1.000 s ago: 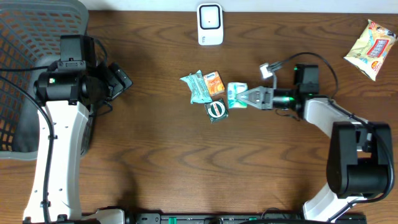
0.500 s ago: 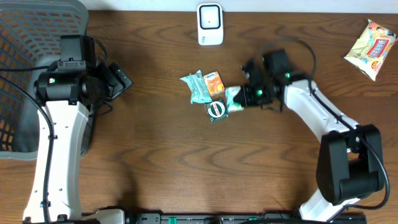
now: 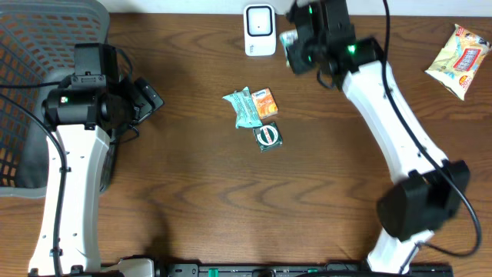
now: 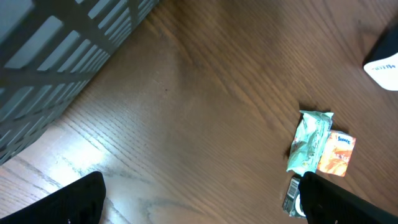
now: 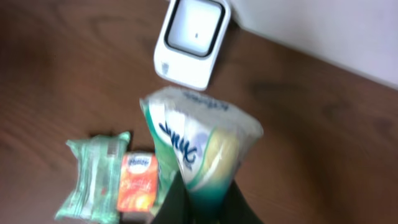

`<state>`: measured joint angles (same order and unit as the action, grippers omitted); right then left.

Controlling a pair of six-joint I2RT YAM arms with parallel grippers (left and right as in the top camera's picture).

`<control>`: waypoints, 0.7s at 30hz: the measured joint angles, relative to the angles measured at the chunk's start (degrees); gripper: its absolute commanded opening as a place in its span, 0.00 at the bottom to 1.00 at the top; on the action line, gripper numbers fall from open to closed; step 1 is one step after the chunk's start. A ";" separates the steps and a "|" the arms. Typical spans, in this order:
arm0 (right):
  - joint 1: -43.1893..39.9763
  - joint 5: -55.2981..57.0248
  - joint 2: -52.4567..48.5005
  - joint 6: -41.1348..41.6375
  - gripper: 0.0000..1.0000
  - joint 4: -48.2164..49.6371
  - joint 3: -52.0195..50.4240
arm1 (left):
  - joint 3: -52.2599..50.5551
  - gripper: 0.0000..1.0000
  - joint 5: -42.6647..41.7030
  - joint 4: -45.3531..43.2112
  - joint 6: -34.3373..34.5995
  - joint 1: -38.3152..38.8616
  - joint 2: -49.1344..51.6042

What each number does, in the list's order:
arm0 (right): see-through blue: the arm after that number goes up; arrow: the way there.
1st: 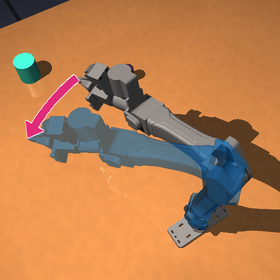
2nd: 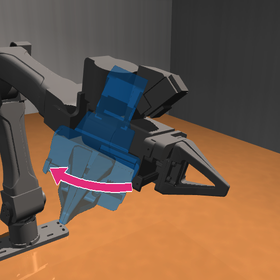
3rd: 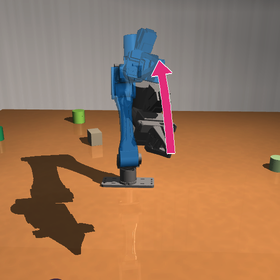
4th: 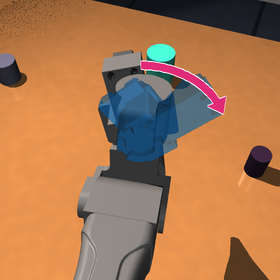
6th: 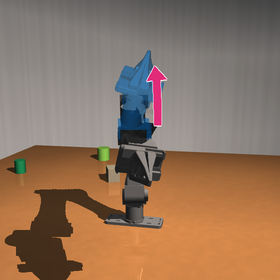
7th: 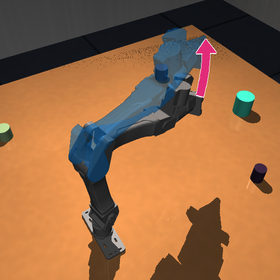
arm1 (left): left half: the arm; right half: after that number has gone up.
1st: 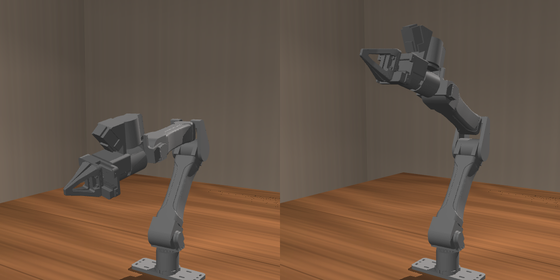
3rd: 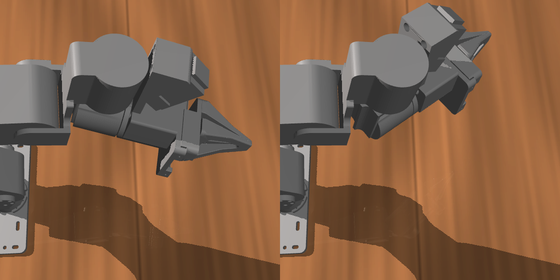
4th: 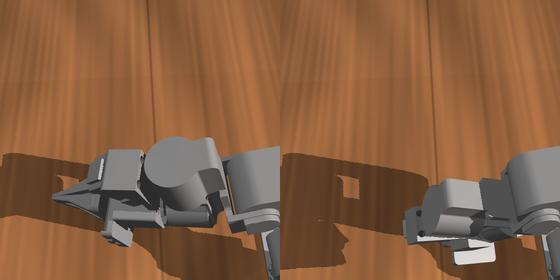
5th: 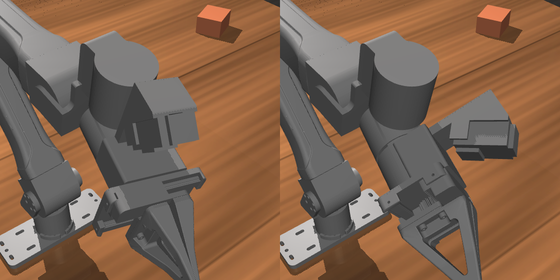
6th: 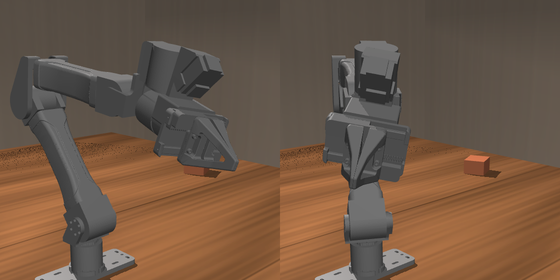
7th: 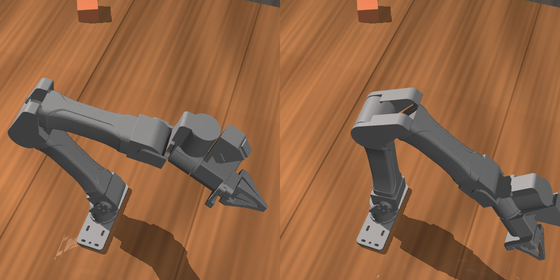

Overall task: Scan the item barcode
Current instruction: 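Raise the Kleenex pack up to the scanner face, then hold the Kleenex pack in front of the scanner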

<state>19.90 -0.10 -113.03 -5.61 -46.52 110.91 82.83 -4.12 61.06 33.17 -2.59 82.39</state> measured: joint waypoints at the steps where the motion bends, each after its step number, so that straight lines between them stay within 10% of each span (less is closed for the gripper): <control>1: 0.20 0.92 -2.93 -0.70 0.01 -2.25 4.57 | 0.00 0.98 0.00 0.00 0.00 0.02 0.00; 8: 1.44 11.82 -23.96 -8.35 0.01 -10.05 31.71 | 0.00 0.98 0.00 -0.02 0.00 0.02 0.00; 21: 6.27 24.13 -31.93 -26.71 0.01 11.30 33.70 | 0.00 0.98 0.00 0.00 0.00 0.00 0.00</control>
<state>26.17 24.03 -144.97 -32.32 -35.22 144.62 82.83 -4.12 61.06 33.17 -2.59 82.39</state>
